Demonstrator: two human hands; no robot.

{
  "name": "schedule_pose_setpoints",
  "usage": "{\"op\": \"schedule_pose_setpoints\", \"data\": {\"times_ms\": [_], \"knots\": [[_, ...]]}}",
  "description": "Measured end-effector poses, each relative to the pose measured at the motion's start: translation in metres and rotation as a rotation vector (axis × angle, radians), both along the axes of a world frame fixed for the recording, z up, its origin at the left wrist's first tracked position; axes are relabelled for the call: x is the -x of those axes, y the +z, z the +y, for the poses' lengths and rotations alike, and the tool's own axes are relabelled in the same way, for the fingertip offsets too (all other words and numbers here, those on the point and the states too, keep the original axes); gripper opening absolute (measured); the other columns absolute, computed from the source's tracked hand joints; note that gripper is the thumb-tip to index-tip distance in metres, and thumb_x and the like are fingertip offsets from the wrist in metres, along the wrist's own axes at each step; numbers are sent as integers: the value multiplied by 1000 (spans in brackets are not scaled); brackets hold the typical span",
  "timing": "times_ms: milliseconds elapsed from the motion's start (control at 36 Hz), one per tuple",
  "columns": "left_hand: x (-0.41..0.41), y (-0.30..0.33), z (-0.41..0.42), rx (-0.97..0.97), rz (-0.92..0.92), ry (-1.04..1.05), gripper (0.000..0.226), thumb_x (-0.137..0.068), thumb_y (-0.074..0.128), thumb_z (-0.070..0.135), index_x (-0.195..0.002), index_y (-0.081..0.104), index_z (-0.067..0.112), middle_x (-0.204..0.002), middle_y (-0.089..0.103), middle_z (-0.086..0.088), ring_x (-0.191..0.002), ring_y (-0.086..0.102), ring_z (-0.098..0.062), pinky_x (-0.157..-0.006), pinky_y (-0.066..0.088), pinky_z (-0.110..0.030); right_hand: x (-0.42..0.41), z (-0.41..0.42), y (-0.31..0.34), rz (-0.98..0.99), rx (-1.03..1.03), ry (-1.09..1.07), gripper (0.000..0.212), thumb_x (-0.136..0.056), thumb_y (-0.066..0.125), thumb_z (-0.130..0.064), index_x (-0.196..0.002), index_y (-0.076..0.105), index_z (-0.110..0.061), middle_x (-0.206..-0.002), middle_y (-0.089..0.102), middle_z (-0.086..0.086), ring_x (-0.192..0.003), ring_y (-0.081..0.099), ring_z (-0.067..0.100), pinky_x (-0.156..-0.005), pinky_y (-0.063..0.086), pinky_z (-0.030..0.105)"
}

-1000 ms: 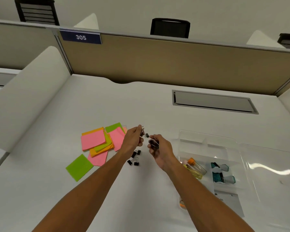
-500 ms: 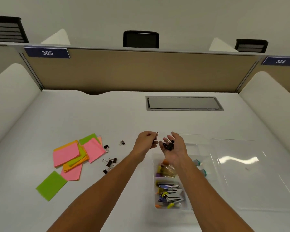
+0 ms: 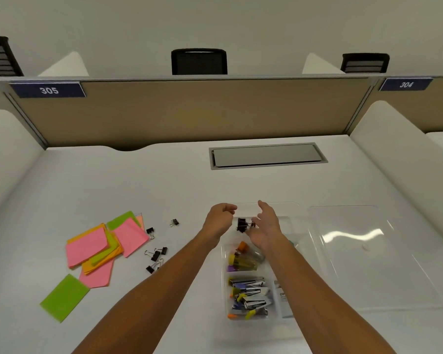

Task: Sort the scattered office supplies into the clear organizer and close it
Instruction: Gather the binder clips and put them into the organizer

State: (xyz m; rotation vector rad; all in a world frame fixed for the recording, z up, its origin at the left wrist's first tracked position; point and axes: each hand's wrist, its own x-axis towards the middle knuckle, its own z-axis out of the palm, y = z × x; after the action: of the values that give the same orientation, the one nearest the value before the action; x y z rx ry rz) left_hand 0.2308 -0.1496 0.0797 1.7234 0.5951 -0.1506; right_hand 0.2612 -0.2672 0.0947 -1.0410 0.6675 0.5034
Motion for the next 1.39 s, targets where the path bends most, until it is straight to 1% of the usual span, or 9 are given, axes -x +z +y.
{"op": "schedule_pose_setpoints", "data": {"times_ms": [139, 472, 639, 806, 889, 1000, 1083, 1194, 1389], "knots": [[7, 0, 13, 70, -64, 42, 41, -87, 47, -7, -115, 63, 19, -112, 63, 0, -109, 58, -17, -96, 52, -36, 0, 0, 4, -50, 63, 104, 59, -99, 53, -40, -152, 33, -22, -155, 38, 12, -147, 26, 33, -119, 23, 50], [43, -18, 39, -104, -219, 174, 23, -93, 57, 14, -111, 63, 27, -111, 64, 11, -95, 61, -4, -73, 46, -17, 9, 26, 13, -255, 146, 245, 41, -98, 58, -26, -137, 49, -17, -124, 62, 6, -115, 60, 26, -97, 51, 42], [73, -36, 62, -429, -294, 139, 28, -93, 56, 11, -120, 58, 21, -124, 57, 4, -116, 48, -10, -100, 39, -27, 23, 60, 6, -372, 206, 393, 44, -96, 62, -26, -136, 44, -27, -115, 62, -1, -103, 65, 18, -79, 55, 30], [112, -62, 89, -637, -290, 196, 38, -89, 62, 9, -125, 55, 18, -129, 51, -2, -126, 43, -22, -105, 37, -34, 32, 95, -10, -464, 379, 671, 51, -93, 63, -29, -140, 43, -27, -111, 60, -6, -102, 62, 12, -88, 54, 34], [133, -80, 98, -715, -176, 175, 52, -91, 63, 29, -139, 44, 19, -146, 37, -6, -140, 28, -29, -113, 31, -51, 38, 109, -21, -537, 514, 837, 59, -93, 62, -32, -146, 37, -27, -133, 51, -4, -118, 54, 16, -92, 45, 34], [155, -103, 103, -846, 63, 45, 98, -83, 35, 78, -155, 4, 19, -163, -2, -4, -148, -19, -28, -116, -10, -46, 40, 125, -37, -693, 804, 1086, 69, -93, 56, -28, -154, 25, -25, -157, 23, 5, -139, 33, 29, -106, 39, 40], [165, -111, 105, -922, 100, -21, 108, -76, 14, 87, -153, -14, 17, -162, -15, -7, -144, -29, -26, -116, -14, -50, 40, 137, -49, -779, 990, 1236, 71, -93, 53, -23, -156, 20, -20, -157, 20, 12, -141, 24, 39, -112, 31, 46], [167, -110, 107, -958, 125, -50, 107, -80, 17, 84, -153, -13, 12, -162, -12, -10, -146, -25, -29, -118, -9, -53, 40, 150, -64, -822, 1116, 1326, 68, -95, 53, -26, -154, 21, -15, -152, 23, 16, -133, 29, 42, -107, 34, 45], [170, -110, 110, -1025, 82, -38, 91, -88, 27, 73, -154, 15, 11, -161, 17, -12, -148, 12, -36, -116, 14, -53, 39, 168, -80, -970, 1191, 1364, 74, -91, 59, -46, -150, 29, -12, -146, 29, 15, -132, 27, 37, -106, 37, 42]]}}
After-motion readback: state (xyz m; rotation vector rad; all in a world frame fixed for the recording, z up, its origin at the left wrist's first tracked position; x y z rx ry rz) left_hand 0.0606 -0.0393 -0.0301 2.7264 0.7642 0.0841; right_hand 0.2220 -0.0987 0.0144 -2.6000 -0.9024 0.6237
